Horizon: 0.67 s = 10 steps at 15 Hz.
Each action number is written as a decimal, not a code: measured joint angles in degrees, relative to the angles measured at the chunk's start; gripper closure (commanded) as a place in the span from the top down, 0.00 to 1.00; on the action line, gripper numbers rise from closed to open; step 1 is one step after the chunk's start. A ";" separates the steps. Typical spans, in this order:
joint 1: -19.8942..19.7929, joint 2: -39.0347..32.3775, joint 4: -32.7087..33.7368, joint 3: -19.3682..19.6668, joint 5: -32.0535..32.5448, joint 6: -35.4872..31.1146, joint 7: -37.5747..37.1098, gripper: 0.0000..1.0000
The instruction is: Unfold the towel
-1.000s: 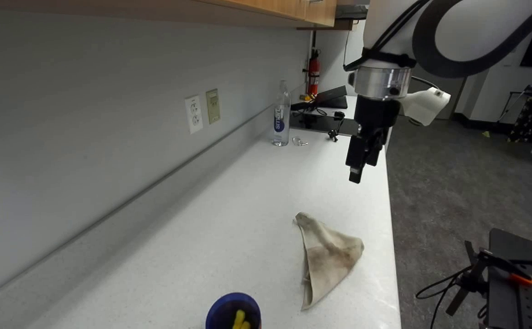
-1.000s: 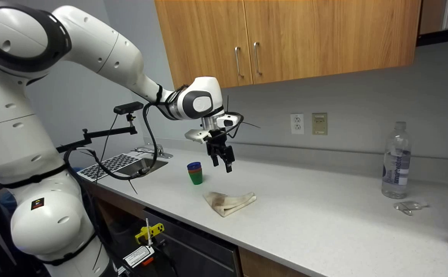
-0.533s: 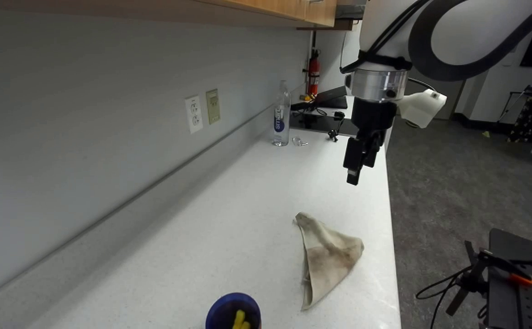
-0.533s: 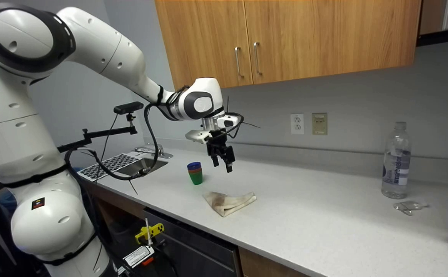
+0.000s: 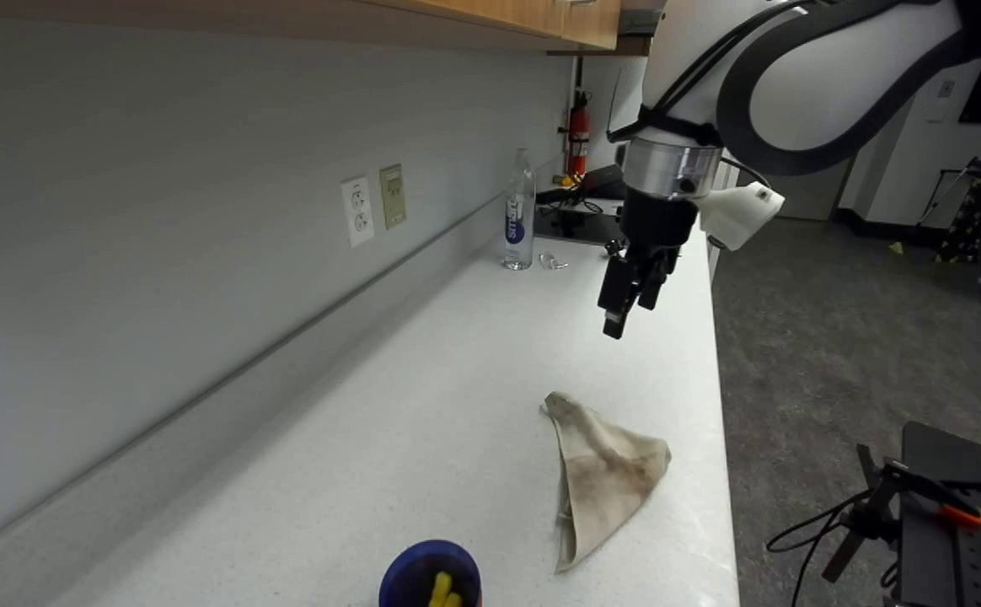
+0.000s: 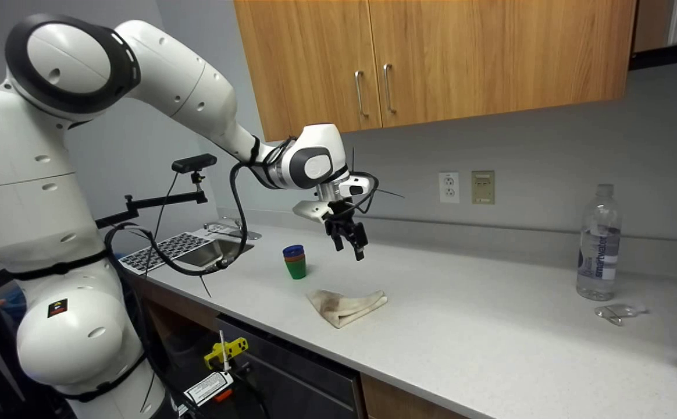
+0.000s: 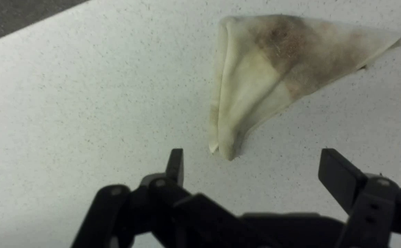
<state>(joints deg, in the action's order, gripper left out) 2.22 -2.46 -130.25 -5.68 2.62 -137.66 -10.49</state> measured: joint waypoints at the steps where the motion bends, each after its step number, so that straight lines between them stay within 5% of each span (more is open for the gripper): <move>1: 0.03 -1.51 0.74 0.00 0.00 -1.60 0.00 1.00; 10: 0.79 -14.62 5.90 0.04 -0.35 -7.30 -0.03 1.00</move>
<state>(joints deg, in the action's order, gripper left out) 3.01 -17.08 -124.35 -5.64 2.26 -144.96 -10.52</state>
